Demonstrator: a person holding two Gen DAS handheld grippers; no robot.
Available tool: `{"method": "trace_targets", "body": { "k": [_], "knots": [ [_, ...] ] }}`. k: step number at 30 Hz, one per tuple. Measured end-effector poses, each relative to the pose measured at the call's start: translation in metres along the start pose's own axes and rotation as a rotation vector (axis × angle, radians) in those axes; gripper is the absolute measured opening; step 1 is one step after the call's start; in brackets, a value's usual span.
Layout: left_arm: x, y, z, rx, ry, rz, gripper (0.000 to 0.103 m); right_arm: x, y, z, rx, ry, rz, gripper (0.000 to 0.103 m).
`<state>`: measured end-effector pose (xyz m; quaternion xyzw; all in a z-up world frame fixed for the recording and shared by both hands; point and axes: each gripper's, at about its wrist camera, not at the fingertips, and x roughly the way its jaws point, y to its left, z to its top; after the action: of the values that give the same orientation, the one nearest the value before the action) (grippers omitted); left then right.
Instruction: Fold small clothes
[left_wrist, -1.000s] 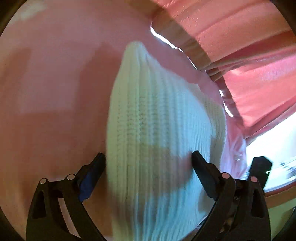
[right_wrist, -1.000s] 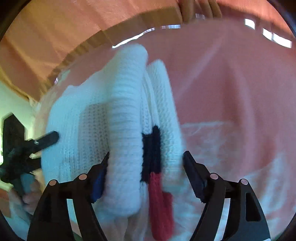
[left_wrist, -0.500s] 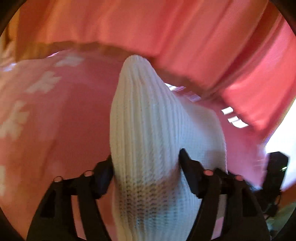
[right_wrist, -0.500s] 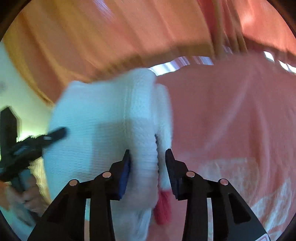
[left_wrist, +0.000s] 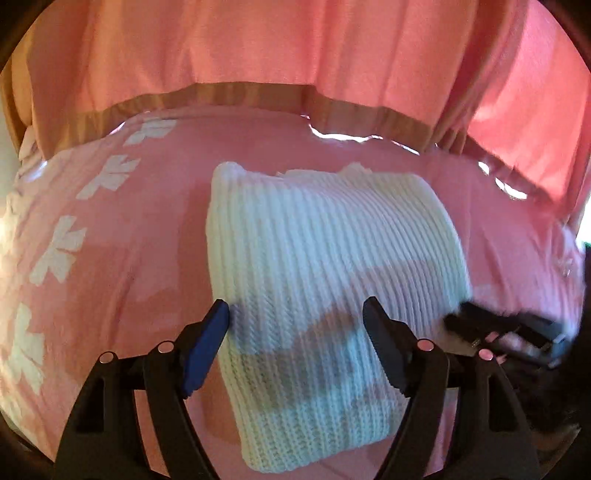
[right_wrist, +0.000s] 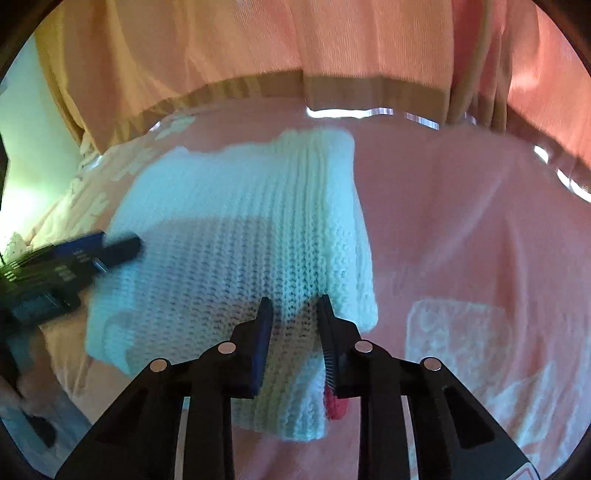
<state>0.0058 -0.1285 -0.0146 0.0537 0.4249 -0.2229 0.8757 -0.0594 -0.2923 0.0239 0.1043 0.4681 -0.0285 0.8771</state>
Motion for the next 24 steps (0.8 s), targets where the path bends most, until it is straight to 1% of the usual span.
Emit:
{"method": "trace_targets", "body": {
  "k": [2,3,4,5,6,7,8,9,10,11,13,14,15,16,17,18,19,20,21,22,23,24],
  "knots": [
    [-0.005,-0.004,-0.005,0.034,-0.025,0.020,0.072,-0.016,-0.004,0.002,0.021,-0.062,0.007,0.023],
    [-0.008,-0.004,-0.007,0.039,-0.032,0.024,0.072,-0.020,-0.002,0.003,0.024,-0.078,0.000,0.024],
    [-0.010,-0.005,-0.008,0.038,-0.033,0.027,0.072,-0.025,0.000,0.002,0.023,-0.093,-0.017,0.025],
    [-0.012,-0.004,-0.011,0.032,-0.029,0.026,0.072,-0.030,0.000,0.000,0.024,-0.113,-0.054,0.027],
    [-0.013,-0.004,-0.013,0.027,-0.026,0.025,0.072,-0.029,-0.001,0.001,0.027,-0.114,-0.072,0.030],
    [-0.015,-0.003,-0.015,0.021,-0.021,0.023,0.072,-0.026,-0.003,0.003,0.033,-0.103,-0.084,0.033],
    [-0.016,-0.002,-0.018,0.017,-0.016,0.022,0.073,-0.022,-0.008,0.000,0.061,-0.082,-0.079,0.042],
    [-0.016,0.000,-0.020,0.011,-0.009,0.020,0.076,-0.017,-0.018,0.002,0.084,-0.067,-0.066,0.050],
    [-0.016,0.002,-0.022,-0.001,0.000,0.013,0.080,-0.012,-0.024,0.001,0.109,-0.043,-0.043,0.052],
    [-0.014,0.006,-0.025,-0.026,0.017,-0.009,0.087,-0.005,-0.030,-0.001,0.136,-0.007,-0.010,0.056],
    [-0.003,0.022,-0.032,-0.126,0.080,-0.105,0.087,0.008,-0.038,-0.007,0.180,0.046,0.045,0.059],
    [0.003,0.028,-0.035,-0.168,0.112,-0.135,0.087,0.013,-0.038,-0.012,0.194,0.067,0.065,0.063],
    [0.011,0.035,-0.038,-0.211,0.147,-0.163,0.087,0.020,-0.040,-0.015,0.206,0.091,0.085,0.063],
    [0.024,0.044,-0.041,-0.268,0.193,-0.209,0.084,0.027,-0.041,-0.018,0.227,0.113,0.104,0.063],
    [0.032,0.048,-0.043,-0.299,0.219,-0.248,0.065,0.038,-0.044,-0.021,0.262,0.140,0.151,0.060],
    [0.041,0.052,-0.044,-0.327,0.250,-0.291,0.055,0.043,-0.042,-0.022,0.276,0.140,0.171,0.042],
    [0.045,0.055,-0.040,-0.341,0.252,-0.317,0.050,0.043,-0.039,-0.022,0.279,0.123,0.188,0.032],
    [0.043,0.054,-0.037,-0.332,0.243,-0.326,0.039,0.039,-0.035,-0.020,0.276,0.110,0.204,0.026],
    [0.039,0.051,-0.031,-0.302,0.225,-0.325,0.032,0.032,-0.029,-0.019,0.268,0.081,0.201,0.023],
    [0.033,0.048,-0.025,-0.267,0.199,-0.318,0.030,0.022,-0.024,-0.018,0.249,0.041,0.195,0.023],
    [0.022,0.043,-0.015,-0.213,0.153,-0.306,0.029,0.008,-0.016,-0.018,0.230,-0.007,0.195,0.022],
    [0.015,0.039,-0.010,-0.181,0.123,-0.292,0.029,-0.001,-0.008,-0.018,0.214,-0.037,0.200,0.022]
  ]
}}
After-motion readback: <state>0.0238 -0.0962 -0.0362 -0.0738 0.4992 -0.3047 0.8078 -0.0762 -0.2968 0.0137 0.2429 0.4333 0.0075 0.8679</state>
